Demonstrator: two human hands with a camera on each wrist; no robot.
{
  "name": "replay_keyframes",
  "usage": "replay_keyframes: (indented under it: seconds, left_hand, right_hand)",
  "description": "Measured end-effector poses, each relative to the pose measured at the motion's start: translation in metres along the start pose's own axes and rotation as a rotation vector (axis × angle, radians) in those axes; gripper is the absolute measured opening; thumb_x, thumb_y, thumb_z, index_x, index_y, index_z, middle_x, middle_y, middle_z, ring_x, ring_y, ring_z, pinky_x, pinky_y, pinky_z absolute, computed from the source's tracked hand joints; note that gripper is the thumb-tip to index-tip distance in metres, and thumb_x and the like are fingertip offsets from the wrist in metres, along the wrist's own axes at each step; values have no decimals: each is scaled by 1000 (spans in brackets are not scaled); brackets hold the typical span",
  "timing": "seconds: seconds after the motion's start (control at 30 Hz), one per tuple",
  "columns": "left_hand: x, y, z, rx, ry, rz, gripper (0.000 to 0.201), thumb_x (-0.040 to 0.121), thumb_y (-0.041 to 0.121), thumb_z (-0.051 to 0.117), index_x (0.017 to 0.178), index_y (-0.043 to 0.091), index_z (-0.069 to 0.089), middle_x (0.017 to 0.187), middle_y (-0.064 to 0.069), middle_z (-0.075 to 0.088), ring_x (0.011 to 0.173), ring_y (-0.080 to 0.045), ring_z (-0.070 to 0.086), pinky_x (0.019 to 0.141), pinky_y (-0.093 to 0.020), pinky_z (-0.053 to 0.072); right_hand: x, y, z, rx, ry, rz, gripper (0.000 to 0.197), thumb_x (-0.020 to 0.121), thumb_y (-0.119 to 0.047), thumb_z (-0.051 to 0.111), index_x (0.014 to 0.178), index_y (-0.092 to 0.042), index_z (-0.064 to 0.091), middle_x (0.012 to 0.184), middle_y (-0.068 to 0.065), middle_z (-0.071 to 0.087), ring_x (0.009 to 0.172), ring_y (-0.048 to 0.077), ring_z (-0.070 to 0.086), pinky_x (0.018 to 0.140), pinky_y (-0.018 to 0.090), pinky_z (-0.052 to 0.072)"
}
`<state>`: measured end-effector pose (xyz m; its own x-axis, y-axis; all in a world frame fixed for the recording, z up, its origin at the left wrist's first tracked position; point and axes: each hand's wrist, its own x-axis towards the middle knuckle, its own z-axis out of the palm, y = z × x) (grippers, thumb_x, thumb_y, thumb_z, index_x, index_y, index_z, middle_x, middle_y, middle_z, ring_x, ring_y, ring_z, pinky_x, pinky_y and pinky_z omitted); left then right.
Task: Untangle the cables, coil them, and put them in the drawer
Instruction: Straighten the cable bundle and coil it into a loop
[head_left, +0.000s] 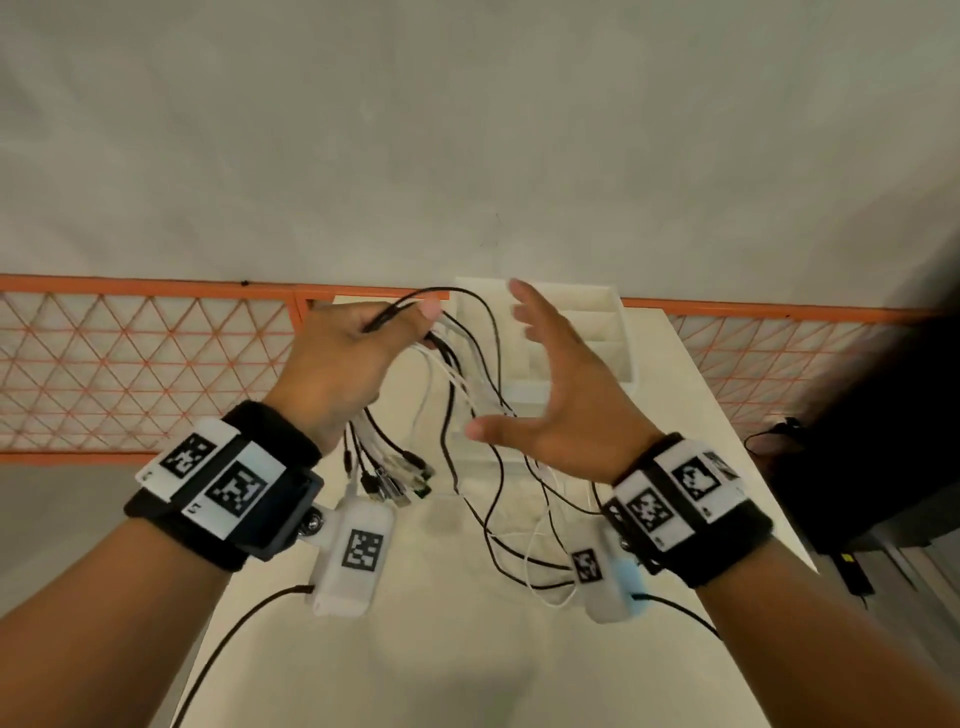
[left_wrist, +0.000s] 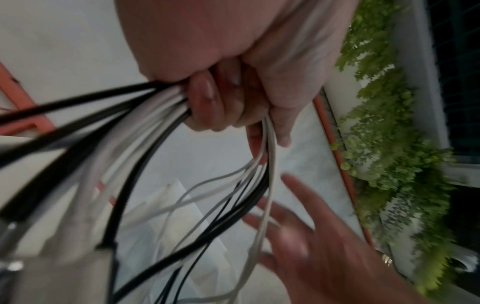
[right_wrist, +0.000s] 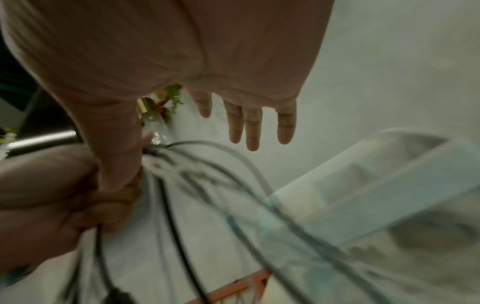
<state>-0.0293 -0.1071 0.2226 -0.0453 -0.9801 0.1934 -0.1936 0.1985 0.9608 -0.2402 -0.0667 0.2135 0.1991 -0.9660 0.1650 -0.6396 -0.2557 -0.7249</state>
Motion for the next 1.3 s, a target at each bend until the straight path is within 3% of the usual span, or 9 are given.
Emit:
replay_keyframes:
  seconds: [0.13, 0.27, 0.47, 0.6, 0.77, 0.9, 1.03, 1.2, 1.3]
  left_hand:
    - [-10, 15, 5, -5, -157, -47, 59, 84, 66, 54, 57, 16, 41, 51, 5, 21, 46, -15, 17, 45, -25, 19]
    - [-13, 12, -3, 13, -189, -133, 56, 97, 59, 41, 58, 19, 48, 49, 5, 30, 46, -14, 21, 48, -27, 20]
    - [-10, 4, -8, 201, -71, 27, 52, 100, 39, 50, 54, 19, 60, 44, 7, 32, 40, -7, 28, 48, -27, 26]
    - [-4, -1, -15, 245, 7, 57, 56, 99, 41, 52, 72, -8, 59, 52, -5, 30, 41, -8, 25, 49, -27, 25]
    - [-3, -11, -17, 210, -1, 34, 56, 98, 41, 53, 67, -5, 54, 52, -2, 27, 42, -11, 22, 48, -26, 23]
    - [-4, -12, -14, 153, -44, -20, 48, 98, 42, 54, 61, 13, 66, 50, -2, 29, 42, -12, 24, 44, -23, 24]
    - [1, -24, -26, 158, -10, -35, 54, 97, 42, 56, 52, 13, 45, 47, 6, 26, 41, -10, 20, 48, -25, 22]
    - [-14, -63, -38, 45, -115, -250, 47, 94, 47, 56, 73, 7, 70, 51, 7, 32, 49, -13, 26, 50, -26, 25]
    - [-20, -75, -41, -114, -130, -371, 45, 86, 49, 61, 76, 5, 64, 57, 1, 30, 51, -16, 24, 51, -29, 25]
  right_hand:
    - [21, -25, 31, 8, 134, -139, 83, 75, -33, 82, 144, -37, 35, 110, -7, 68, 106, 14, 63, 98, 39, 51]
    - [29, -19, 42, -291, 466, -212, 31, 66, -41, 73, 94, -29, 70, 86, -6, 56, 86, 20, 58, 79, 40, 42]
    - [32, -7, 30, -402, 542, -110, 24, 62, -51, 80, 67, -29, 73, 85, -4, 47, 83, 19, 52, 75, 35, 30]
    - [29, 13, 19, -363, 629, -87, 34, 67, -49, 67, 52, -21, 54, 67, -4, 45, 71, 22, 47, 66, 33, 37]
    - [17, 38, 5, -132, 718, -89, 14, 75, -12, 76, 67, -5, 66, 83, 1, 60, 66, 16, 56, 58, 5, 39]
    - [12, 39, -5, 208, 447, 188, 27, 84, -8, 72, 98, -22, 55, 82, 2, 72, 59, 26, 69, 50, 29, 52]
    - [12, 60, -14, 165, 600, 315, 8, 75, -28, 69, 82, -32, 68, 59, -7, 67, 55, 22, 60, 61, 42, 58]
    - [12, 61, -19, 445, 666, 396, 18, 82, -18, 64, 65, -22, 68, 44, -15, 41, 49, 11, 33, 52, 30, 31]
    - [12, 49, -21, 367, 597, 331, 18, 84, -11, 62, 78, -24, 74, 50, -17, 52, 48, 8, 43, 50, 26, 35]
